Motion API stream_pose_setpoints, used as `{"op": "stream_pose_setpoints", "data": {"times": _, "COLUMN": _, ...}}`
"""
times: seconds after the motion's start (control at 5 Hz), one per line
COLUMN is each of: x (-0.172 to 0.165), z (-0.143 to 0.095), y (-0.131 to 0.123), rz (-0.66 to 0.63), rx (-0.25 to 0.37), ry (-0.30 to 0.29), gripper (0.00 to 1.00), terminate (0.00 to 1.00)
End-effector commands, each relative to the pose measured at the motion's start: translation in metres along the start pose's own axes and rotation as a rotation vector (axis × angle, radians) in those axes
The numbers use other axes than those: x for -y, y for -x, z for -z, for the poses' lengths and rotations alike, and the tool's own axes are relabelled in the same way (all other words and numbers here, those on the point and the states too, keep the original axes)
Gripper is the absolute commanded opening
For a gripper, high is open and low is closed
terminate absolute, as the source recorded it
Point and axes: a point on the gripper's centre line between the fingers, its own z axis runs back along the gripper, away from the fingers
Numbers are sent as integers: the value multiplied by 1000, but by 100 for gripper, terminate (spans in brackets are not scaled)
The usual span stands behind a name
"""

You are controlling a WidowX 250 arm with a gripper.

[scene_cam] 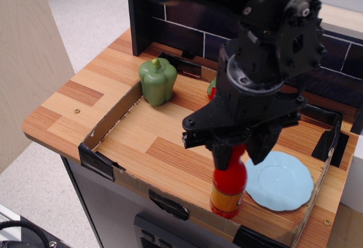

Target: Topple hot sauce bottle

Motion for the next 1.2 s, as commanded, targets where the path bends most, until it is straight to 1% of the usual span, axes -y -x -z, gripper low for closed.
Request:
{"op": "stream_pose_setpoints", "data": {"times": 0.0, "x": 0, "z": -14, "y": -15, "rz": -59, "rx": -52, "ry": 19, "gripper": 0, "terminate": 0}}
{"op": "stream_pose_setpoints", "data": {"times": 0.2, "x": -12, "z": -12, "y": -31, "rz": -112, "rx": -181, "ry": 18, "gripper": 0, "terminate": 0}}
{"op": "stream_pose_setpoints", "data": {"times": 0.4, "x": -19, "z": -4, "y": -43, "rz": -143, "rx": -308, "ry": 45, "gripper": 0, "terminate": 0}}
{"op": "stream_pose_setpoints", "data": {"times": 0.6, "x": -20, "z": 9, "y": -50, "rz": -136, "rx": -369, "ry": 88, "gripper": 0, "terminate": 0}}
{"op": "stream_pose_setpoints", "data": {"times": 0.8, "x": -23, "z": 20, "y": -57, "rz": -187, "rx": -373, "ry": 120, "gripper": 0, "terminate": 0}}
{"op": "stream_pose_setpoints", "data": {"times": 1.0, "x": -29, "z": 24, "y": -68, "rz": -157, "rx": -152, "ry": 41, "gripper": 0, "terminate": 0}}
